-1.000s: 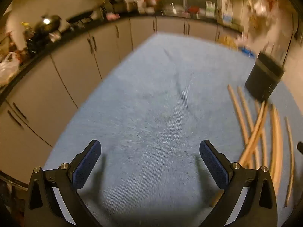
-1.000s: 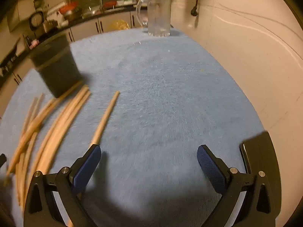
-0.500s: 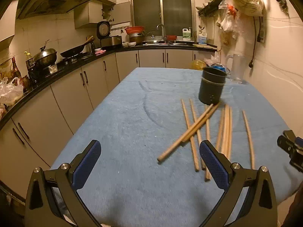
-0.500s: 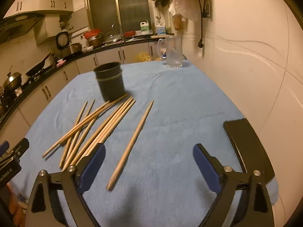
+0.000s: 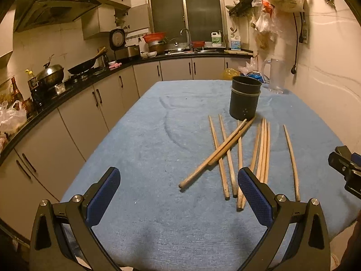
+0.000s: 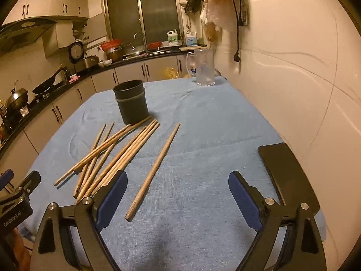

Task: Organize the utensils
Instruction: 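Move the left gripper toward the loose wooden chopsticks on the towel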

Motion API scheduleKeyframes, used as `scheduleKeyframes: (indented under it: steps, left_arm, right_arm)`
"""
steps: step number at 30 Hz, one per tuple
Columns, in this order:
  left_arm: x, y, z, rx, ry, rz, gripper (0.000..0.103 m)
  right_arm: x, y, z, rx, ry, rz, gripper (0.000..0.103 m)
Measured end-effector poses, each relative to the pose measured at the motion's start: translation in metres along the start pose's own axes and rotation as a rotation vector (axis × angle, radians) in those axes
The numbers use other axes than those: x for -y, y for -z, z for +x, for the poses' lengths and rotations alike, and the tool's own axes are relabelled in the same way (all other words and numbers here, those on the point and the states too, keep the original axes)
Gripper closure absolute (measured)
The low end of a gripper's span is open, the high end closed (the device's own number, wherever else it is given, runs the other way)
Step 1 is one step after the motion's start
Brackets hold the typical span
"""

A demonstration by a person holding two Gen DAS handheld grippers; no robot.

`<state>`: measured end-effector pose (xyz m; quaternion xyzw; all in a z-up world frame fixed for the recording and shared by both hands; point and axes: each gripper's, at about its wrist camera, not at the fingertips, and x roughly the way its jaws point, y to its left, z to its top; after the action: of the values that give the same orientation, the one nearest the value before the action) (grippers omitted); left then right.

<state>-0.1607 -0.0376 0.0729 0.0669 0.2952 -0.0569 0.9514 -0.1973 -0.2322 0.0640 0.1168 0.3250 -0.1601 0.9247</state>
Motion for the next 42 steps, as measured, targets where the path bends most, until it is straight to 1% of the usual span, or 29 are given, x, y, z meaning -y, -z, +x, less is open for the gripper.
scheduleKeyframes:
  steps: [3, 12, 18, 28, 42]
  left_arm:
    - [-0.002, -0.001, 0.001, -0.012, 0.004, -0.015, 0.0]
    - [0.002, 0.003, 0.001, -0.012, 0.016, -0.012, 0.0]
    - [0.002, 0.004, 0.004, -0.035, 0.018, -0.023, 0.0]
    - [0.002, 0.004, 0.006, -0.039, 0.02, -0.02, 0.0]
    - [0.0, 0.004, 0.008, -0.047, 0.022, -0.025, 0.0]
  right_arm:
    - [-0.001, 0.003, -0.001, -0.005, -0.004, -0.006, 0.009]
    - [-0.006, 0.005, -0.009, 0.029, -0.014, -0.036, 0.01]
    - [-0.007, 0.006, -0.005, 0.014, -0.02, -0.032, 0.014]
    - [-0.007, 0.007, -0.003, 0.001, -0.024, -0.027, 0.017]
    - [-0.009, 0.007, 0.001, -0.008, -0.026, -0.033, 0.018]
